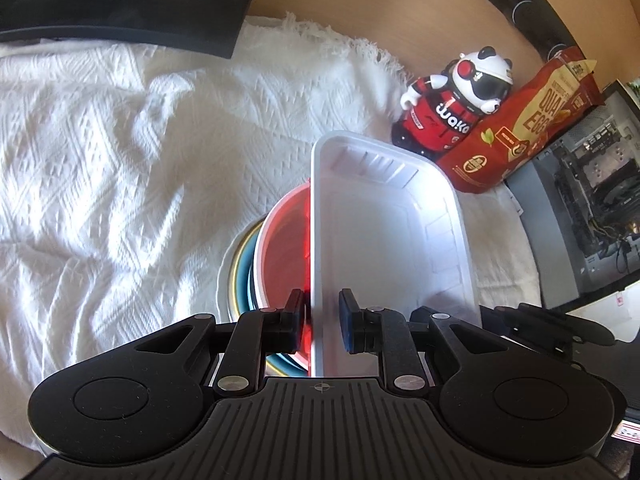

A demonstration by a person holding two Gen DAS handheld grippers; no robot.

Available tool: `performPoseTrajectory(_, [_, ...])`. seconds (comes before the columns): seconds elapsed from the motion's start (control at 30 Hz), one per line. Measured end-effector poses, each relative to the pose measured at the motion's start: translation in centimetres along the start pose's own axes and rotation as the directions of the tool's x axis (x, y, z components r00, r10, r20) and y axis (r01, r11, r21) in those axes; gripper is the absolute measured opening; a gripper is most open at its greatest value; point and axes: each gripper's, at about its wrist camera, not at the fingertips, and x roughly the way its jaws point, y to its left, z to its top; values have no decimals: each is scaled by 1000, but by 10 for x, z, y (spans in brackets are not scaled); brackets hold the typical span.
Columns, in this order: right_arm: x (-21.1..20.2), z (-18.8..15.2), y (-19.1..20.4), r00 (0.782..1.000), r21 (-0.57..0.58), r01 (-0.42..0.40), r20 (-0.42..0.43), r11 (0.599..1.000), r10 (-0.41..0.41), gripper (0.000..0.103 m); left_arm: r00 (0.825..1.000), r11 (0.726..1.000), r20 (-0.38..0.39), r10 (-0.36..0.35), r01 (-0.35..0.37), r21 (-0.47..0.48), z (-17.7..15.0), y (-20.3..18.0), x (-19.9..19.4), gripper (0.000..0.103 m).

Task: Organize plates and bowls
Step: 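Lower the white tray onto the white bowl atop the stack with both grippers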

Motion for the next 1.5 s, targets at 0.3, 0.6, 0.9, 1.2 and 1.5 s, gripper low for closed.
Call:
performPoseTrajectory(0.3, [-1,5,-5,1000,29,-9,6,1000,9,27,1000,999,26,-12,13,-34,11,4,-10,20])
performPoseTrajectory(0.6, [3,24,-10,1000,48,-4,24,999,2,27,998,995,26,-55,57,-84,20,10,-9,19])
performPoseTrajectory(0.9, [9,34,-1,999,13,23,30,1000,-24,27,998,995,34,-44,47,-87,24,11,-7,19])
performPoseTrajectory(1.2, [12,33,-5,999,24,27,26,999,-28,27,998,995,33,-47,50,-83,25,9,-5,19])
performPoseTrajectory(1.5, [10,32,-5,999,23,22,26,999,-23,27,998,995,35,-46,49,-83,24,11,-6,19])
